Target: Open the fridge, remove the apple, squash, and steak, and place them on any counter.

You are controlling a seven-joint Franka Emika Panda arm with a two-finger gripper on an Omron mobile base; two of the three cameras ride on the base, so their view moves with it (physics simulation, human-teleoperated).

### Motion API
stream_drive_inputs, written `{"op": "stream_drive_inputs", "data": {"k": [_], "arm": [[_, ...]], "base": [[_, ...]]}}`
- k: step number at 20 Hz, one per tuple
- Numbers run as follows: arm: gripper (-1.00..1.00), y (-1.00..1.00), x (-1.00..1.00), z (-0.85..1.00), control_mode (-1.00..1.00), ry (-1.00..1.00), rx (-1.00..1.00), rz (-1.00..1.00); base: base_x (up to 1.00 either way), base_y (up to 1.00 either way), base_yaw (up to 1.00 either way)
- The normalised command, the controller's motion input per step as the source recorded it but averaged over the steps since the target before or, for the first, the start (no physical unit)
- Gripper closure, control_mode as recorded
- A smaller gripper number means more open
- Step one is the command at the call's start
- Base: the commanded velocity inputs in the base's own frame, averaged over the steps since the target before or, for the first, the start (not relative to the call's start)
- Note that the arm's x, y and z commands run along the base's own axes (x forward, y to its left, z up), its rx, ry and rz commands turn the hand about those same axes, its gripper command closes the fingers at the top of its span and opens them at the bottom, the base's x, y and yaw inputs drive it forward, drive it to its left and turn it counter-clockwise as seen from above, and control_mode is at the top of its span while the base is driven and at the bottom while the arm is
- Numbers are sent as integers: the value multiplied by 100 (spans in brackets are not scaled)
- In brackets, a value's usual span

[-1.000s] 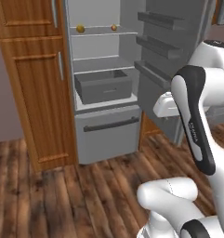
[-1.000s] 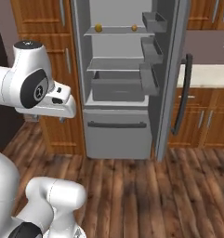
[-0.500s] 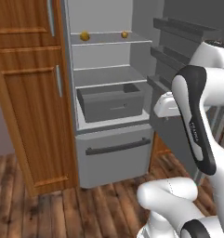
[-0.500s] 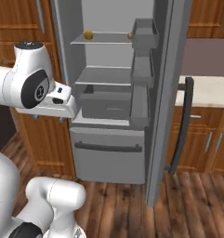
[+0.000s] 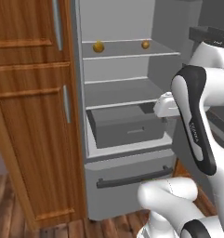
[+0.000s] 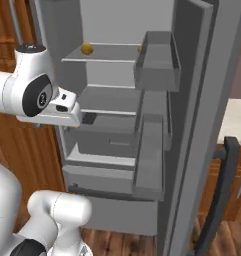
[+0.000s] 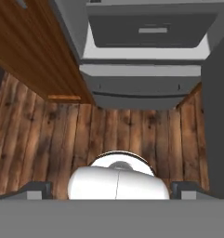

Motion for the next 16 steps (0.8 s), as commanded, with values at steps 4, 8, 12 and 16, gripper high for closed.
{"op": "stream_drive_inputs", "data": {"k": [4, 8, 12, 16], "arm": [[-100, 0, 0, 0, 100, 0, 0, 0], [-100, 0, 0, 0, 100, 0, 0, 0], [-100, 0, 0, 0, 100, 0, 0, 0], [-100, -3, 1, 0, -100, 0, 2, 0]], "base": [[100, -11, 2], [96, -23, 0], [90, -11, 0], [12, -8, 0]]}}
